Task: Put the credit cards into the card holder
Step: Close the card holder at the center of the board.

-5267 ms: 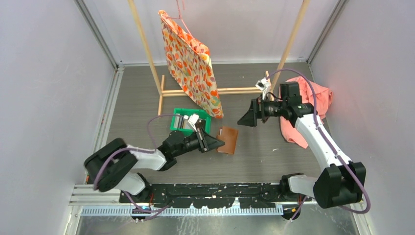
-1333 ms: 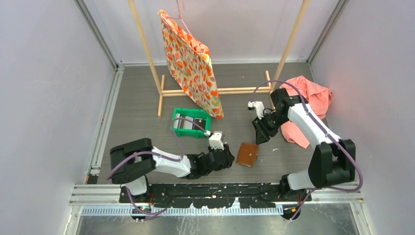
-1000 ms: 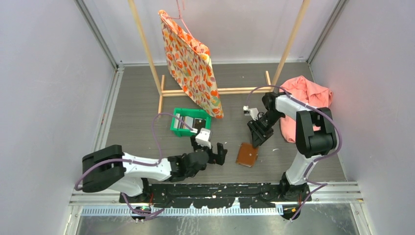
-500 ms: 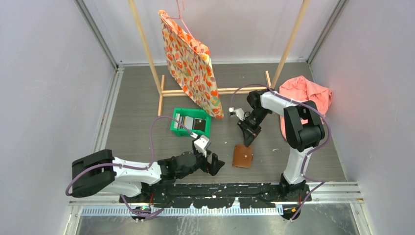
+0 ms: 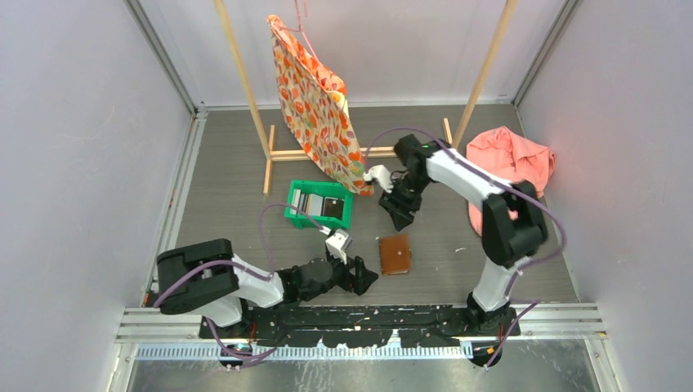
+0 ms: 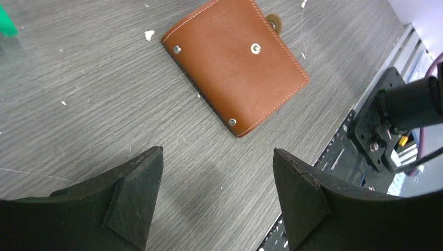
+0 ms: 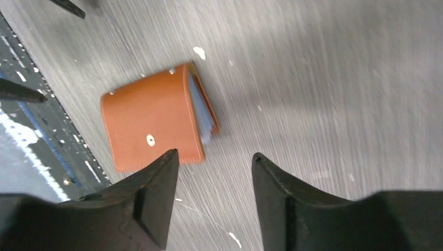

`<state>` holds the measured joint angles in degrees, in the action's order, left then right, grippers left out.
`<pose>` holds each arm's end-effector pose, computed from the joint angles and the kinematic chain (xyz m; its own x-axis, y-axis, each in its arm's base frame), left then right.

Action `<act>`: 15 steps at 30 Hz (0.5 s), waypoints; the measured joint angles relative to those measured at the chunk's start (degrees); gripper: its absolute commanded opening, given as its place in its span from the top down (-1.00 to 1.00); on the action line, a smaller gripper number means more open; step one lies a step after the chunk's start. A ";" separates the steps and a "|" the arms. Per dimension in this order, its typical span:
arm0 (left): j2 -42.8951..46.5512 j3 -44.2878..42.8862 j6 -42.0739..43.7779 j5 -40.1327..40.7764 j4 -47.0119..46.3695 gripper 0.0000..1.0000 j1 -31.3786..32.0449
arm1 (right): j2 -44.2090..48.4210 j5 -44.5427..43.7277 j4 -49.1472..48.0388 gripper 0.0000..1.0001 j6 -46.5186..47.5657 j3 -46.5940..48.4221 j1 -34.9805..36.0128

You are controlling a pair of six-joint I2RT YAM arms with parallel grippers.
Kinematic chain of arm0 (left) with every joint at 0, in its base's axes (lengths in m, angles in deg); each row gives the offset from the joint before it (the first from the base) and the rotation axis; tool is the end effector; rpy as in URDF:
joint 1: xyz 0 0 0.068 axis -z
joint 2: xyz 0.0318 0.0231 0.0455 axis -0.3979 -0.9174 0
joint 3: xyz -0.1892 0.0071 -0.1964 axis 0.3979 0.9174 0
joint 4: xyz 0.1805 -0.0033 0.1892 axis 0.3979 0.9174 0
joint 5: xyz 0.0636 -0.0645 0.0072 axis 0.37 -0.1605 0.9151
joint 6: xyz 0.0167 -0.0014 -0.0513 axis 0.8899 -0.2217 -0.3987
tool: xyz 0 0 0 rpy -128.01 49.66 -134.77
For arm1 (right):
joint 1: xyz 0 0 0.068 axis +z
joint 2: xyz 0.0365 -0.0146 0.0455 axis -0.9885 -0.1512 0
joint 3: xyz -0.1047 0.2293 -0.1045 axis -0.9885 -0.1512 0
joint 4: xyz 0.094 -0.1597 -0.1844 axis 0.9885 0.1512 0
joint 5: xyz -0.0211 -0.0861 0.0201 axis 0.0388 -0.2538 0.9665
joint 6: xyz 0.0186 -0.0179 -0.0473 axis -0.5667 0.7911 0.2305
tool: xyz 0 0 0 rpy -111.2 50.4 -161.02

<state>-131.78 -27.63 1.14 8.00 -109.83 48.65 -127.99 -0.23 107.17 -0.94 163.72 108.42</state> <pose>0.0824 -0.2219 0.1341 -0.5686 -0.0913 -0.8175 0.6091 0.6212 -0.4930 0.2965 0.1692 0.2139 -0.3469 -0.8717 -0.3462 -0.9262 0.2602 0.2729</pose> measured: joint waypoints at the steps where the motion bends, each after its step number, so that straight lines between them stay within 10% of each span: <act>1: -1.46 -0.26 -2.27 0.48 -0.70 -0.52 0.00 | 2.60 -0.72 -1.05 -0.41 -0.72 -1.73 -1.11; 5: -6.62 -2.93 -10.03 3.34 -1.77 -0.53 0.50 | 21.77 -0.66 -5.88 -0.99 -5.51 -12.52 -5.66; 10: -9.09 -10.75 -18.84 8.57 6.25 -0.50 3.06 | 38.80 8.31 -12.15 -1.00 -15.74 -24.94 -11.69; 15: -9.35 -18.03 -26.45 13.92 18.34 -0.36 4.28 | 29.86 9.44 -13.11 -0.61 -20.39 -25.55 -13.68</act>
<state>-141.13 -45.66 -25.30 21.92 -91.49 52.93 -98.14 9.22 94.06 -21.33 138.17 94.73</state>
